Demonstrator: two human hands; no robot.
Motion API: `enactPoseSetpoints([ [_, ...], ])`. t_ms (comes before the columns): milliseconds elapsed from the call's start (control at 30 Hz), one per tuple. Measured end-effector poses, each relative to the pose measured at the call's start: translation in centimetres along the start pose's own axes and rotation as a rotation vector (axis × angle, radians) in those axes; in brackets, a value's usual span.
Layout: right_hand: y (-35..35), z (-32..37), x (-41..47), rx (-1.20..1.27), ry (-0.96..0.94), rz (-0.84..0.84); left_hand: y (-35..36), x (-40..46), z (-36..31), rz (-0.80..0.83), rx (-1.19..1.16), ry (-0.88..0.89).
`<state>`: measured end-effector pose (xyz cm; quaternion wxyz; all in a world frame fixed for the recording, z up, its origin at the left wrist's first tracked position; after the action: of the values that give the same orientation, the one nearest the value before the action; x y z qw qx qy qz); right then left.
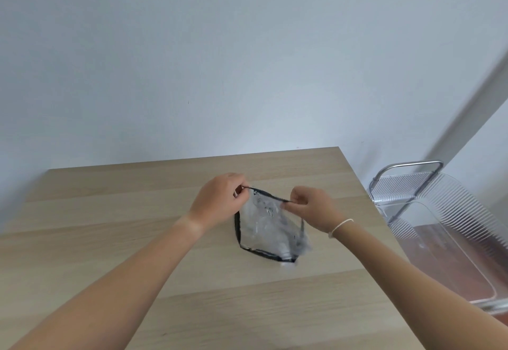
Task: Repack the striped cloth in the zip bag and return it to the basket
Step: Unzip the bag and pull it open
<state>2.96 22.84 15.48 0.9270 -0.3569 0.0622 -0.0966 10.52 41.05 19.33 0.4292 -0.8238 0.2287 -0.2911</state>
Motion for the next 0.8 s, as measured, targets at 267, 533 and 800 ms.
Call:
enactPoseSetpoints([
  [267, -0.2, 1.3, -0.4, -0.152, -0.165, -0.143, -0.8, 0.4, 1.3, -0.121, -0.084, -0.082],
  [533, 1.4, -1.1, -1.3, -0.016, -0.050, 0.013, -0.9, -0.1, 2.5, -0.135, -0.090, -0.102],
  [800, -1.7, 0.2, -1.5, -0.278, -0.091, -0.432, -0.3, -0.4, 3.4, -0.139, -0.133, -0.159],
])
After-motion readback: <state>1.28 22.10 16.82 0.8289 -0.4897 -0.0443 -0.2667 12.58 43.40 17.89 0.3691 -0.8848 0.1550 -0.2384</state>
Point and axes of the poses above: each hand's wrist, its own x-axis towards the middle knuckle, its own y-axis out of the palm, z = x × y, the point moved 5 cm from there along x, towards the middle knuckle, and after that the axes turned 3 degrees about x, right-handed, at the moved point
